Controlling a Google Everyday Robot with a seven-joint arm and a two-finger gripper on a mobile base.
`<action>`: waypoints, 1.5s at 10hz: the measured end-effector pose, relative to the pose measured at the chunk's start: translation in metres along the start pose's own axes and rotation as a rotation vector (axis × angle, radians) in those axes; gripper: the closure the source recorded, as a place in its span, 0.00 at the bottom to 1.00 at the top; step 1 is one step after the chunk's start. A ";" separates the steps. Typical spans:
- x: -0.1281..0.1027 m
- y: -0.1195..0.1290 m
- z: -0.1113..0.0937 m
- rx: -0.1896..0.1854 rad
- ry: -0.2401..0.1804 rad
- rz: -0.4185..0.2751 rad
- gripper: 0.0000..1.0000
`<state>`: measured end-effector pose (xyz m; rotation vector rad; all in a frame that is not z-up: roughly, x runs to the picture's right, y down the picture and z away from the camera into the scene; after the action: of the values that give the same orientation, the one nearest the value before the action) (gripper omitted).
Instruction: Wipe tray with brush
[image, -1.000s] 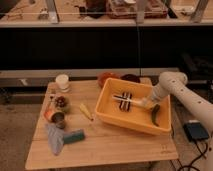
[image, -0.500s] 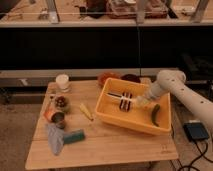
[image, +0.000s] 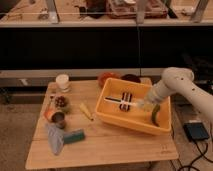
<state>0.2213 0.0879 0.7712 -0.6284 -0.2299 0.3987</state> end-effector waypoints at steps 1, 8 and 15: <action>0.003 0.006 -0.002 -0.012 0.009 -0.007 0.90; 0.063 0.058 0.089 -0.093 0.082 0.020 0.90; 0.090 0.029 0.100 -0.026 0.091 0.095 0.90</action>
<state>0.2608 0.2000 0.8405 -0.6828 -0.1184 0.4577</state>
